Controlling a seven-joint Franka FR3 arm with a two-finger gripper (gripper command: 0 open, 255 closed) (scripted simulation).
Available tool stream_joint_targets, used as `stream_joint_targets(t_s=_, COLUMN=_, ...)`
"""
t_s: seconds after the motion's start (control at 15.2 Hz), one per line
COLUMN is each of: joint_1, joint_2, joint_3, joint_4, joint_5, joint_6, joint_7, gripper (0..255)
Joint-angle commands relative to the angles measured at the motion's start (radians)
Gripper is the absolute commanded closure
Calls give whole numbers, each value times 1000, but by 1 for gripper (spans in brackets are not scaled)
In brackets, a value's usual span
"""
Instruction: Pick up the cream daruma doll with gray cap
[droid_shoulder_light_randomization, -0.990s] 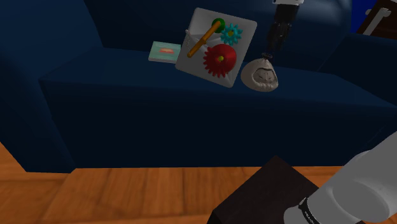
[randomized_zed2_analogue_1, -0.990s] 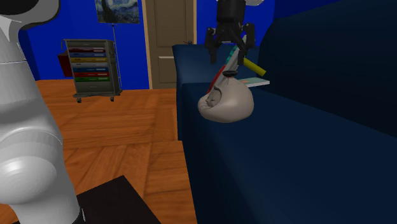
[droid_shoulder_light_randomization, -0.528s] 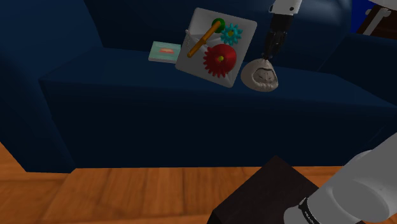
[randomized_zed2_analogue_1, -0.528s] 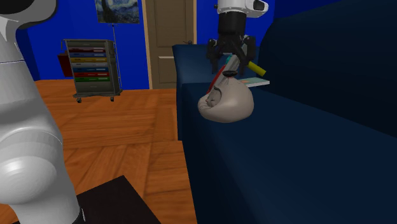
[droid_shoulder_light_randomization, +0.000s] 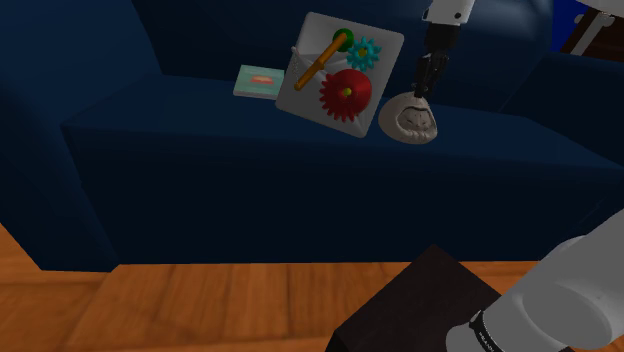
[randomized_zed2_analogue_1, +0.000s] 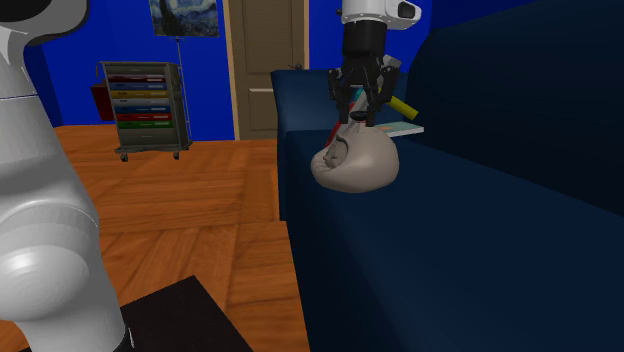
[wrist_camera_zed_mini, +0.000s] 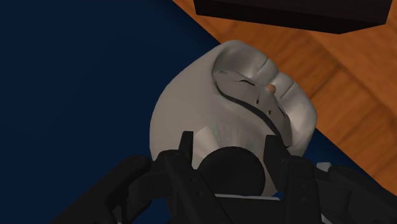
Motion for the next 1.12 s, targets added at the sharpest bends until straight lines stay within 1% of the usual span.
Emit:
stream_joint_targets(t_s=0.0, joint_1=0, joint_2=1, joint_3=0, joint_4=-1, joint_5=0, joint_6=0, joint_7=0, gripper=255)
stream_joint_targets(t_s=0.13, joint_1=0, joint_2=0, joint_3=0, joint_4=-2, joint_5=0, joint_6=0, joint_7=0, gripper=255)
stream_joint_targets(t_s=0.2, joint_1=0, joint_2=4, joint_3=0, joint_4=16, joint_5=0, joint_6=-14, joint_7=-1, gripper=255)
stream_joint_targets(t_s=0.66, joint_1=-1, joint_2=44, joint_3=-3, joint_4=160, joint_5=6, joint_6=-118, joint_7=-10, gripper=255)
stream_joint_targets(t_s=1.06, joint_1=-4, joint_2=93, joint_3=-7, joint_4=305, joint_5=14, joint_6=-215, joint_7=-21, gripper=255)
